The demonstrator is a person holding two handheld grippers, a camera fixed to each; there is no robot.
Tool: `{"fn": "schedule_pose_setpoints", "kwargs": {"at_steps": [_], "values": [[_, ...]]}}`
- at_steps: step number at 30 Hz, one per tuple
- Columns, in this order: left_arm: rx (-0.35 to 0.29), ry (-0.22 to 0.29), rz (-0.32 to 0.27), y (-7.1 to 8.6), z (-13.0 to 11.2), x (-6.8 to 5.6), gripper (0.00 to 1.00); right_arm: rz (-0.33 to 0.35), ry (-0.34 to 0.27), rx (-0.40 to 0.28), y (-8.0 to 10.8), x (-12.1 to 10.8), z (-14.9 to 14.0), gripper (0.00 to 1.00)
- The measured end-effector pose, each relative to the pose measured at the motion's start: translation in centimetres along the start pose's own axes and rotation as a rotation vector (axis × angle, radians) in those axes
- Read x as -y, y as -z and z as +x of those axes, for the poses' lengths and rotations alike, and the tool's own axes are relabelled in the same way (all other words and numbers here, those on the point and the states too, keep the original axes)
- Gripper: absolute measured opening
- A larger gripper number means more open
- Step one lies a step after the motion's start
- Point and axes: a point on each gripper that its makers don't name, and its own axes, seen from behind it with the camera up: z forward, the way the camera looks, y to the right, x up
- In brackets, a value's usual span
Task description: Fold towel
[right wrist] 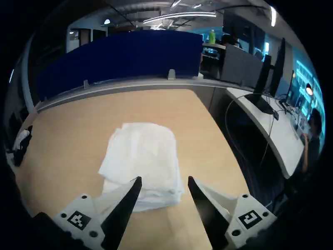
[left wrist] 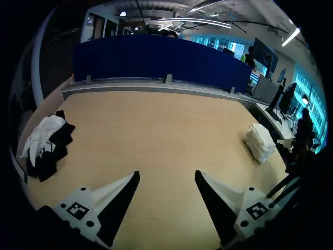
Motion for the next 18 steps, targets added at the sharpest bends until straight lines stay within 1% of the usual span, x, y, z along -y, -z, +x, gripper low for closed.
{"fn": "schedule_pose_setpoints", "kwargs": {"at_steps": [5,12,18], "values": [[-0.002,0.001,0.003,0.3,0.0,0.2,0.98,0.040,0.013,-0.016,-0.5,2.2,1.0,0.99],[-0.005,0.011,0.012,0.7,-0.1,0.7,0.98,0.081,0.043,-0.016,-1.7,5.1,1.6,0.99],[-0.005,0.015,0.020,1.0,-0.4,1.2,0.98,0.099,0.054,0.002,-2.7,6.4,0.9,0.99]]}}
